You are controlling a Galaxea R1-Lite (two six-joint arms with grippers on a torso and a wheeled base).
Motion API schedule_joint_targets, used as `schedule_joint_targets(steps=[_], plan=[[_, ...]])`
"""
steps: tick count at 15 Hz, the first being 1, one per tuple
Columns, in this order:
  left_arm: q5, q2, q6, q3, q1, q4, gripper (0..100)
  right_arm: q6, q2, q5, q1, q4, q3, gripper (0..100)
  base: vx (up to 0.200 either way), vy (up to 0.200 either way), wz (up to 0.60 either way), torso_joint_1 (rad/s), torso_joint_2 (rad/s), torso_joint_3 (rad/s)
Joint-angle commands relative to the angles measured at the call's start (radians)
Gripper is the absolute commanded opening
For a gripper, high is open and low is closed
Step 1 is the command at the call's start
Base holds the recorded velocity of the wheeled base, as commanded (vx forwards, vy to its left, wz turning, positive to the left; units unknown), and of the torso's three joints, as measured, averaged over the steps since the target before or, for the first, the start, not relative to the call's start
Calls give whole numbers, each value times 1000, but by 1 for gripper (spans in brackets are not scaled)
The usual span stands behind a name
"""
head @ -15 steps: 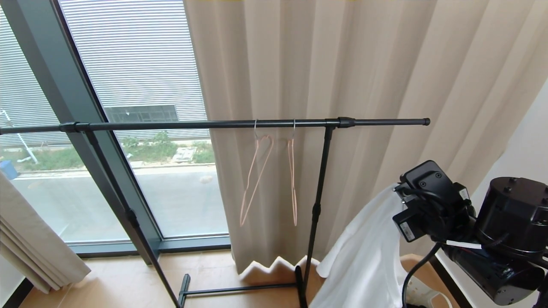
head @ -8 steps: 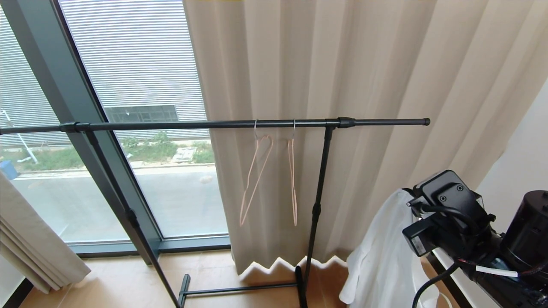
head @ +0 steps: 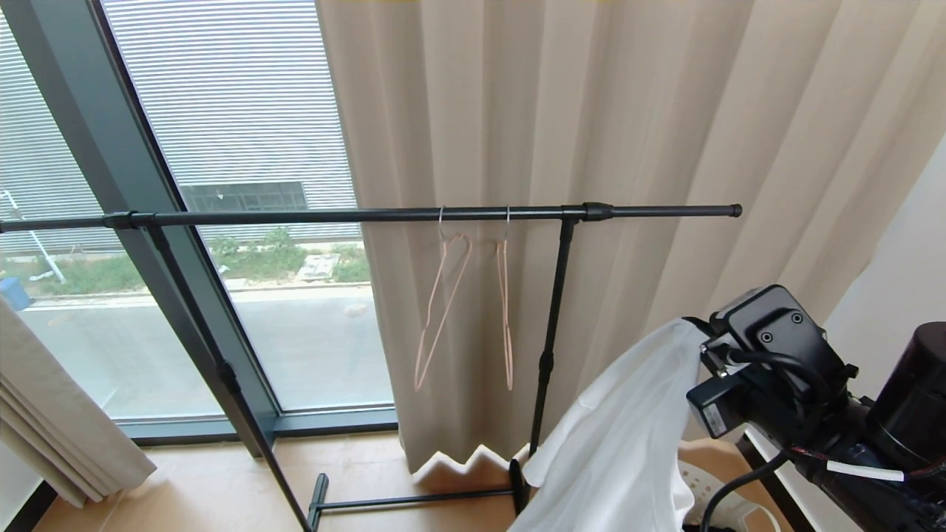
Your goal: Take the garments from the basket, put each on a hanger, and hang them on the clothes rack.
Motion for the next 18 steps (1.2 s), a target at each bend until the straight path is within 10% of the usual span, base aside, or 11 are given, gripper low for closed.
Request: schedule_joint_targets(steps=[1,3,8,11,13,16,18], plan=[[0,8,0,0,1,0,100,2,34,0,21,1,-23,0,0,0,0,0,0,0],[-35,247,0,0,-19,19,100,167,151,-4,112,-5,-59,0,0,0,0,0,0,0],[-128,608,-10,-75,-125,-1,100,237,177,-1,169,4,-88,0,0,0,0,0,0,0],[-239,831,-174,-189,-199,-70,100,281,184,-4,213,24,-88,0,0,0,0,0,0,0],[-238,1083,-318,-282,-354,-210,100,362,183,-4,231,183,-149,0,0,0,0,0,0,0],[-69,1351,-324,-413,-521,-345,100,480,183,5,221,562,-378,0,0,0,0,0,0,0],[-16,1479,-318,-557,-592,-363,100,511,198,152,165,815,-582,0,0,0,0,0,0,0]])
